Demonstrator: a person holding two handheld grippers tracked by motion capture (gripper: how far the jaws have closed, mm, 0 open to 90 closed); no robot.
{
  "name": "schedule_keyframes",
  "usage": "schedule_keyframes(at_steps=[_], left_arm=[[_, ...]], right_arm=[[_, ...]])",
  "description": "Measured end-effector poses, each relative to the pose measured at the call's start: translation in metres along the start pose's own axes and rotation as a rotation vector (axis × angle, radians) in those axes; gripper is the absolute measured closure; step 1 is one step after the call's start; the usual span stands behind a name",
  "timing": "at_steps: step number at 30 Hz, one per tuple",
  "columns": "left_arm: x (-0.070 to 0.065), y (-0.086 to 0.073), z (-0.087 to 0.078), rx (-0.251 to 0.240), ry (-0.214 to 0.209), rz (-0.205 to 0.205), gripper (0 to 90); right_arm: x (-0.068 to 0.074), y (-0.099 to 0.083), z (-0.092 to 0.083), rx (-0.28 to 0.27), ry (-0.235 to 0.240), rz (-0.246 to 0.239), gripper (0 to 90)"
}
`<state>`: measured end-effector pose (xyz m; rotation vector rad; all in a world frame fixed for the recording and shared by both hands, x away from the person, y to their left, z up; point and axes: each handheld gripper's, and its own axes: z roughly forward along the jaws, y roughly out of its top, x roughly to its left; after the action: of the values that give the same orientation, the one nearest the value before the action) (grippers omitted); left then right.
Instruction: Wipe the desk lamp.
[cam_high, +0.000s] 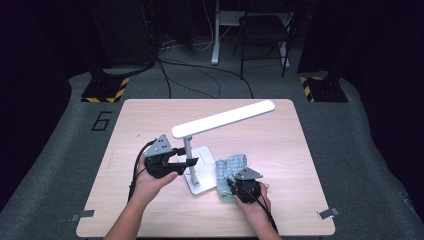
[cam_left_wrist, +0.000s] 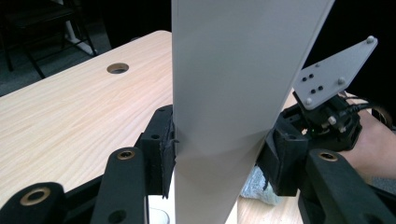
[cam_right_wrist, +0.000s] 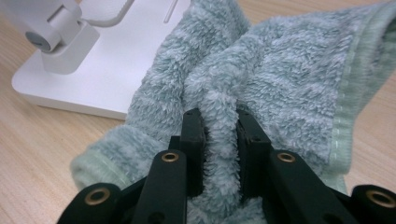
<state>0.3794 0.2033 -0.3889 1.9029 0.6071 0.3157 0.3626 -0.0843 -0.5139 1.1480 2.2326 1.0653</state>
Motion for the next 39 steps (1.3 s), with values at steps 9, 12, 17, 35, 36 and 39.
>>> schedule_keyframes(at_steps=[9,12,17,35,36,39], left_arm=[[-0.003,0.0,-0.003,0.01,-0.024,0.023,51.9],[-0.004,0.0,-0.004,0.012,-0.041,0.03,51.9],[-0.006,-0.002,-0.007,0.006,-0.076,0.03,51.8],[-0.017,-0.004,-0.008,0.001,-0.181,0.071,51.5],[-0.018,-0.004,-0.007,0.003,-0.189,0.074,51.5],[-0.021,-0.003,-0.003,-0.002,-0.21,0.085,51.5]], right_arm=[[-0.003,0.004,-0.02,-0.087,0.028,0.051,75.8],[-0.005,0.006,-0.027,-0.109,0.034,0.063,75.9],[-0.006,0.008,-0.033,-0.128,0.039,0.07,75.9],[-0.002,0.013,-0.046,-0.116,0.074,0.018,75.9],[-0.003,0.012,-0.047,-0.114,0.074,0.028,75.8],[-0.005,0.01,-0.047,-0.135,0.092,0.05,75.8]])
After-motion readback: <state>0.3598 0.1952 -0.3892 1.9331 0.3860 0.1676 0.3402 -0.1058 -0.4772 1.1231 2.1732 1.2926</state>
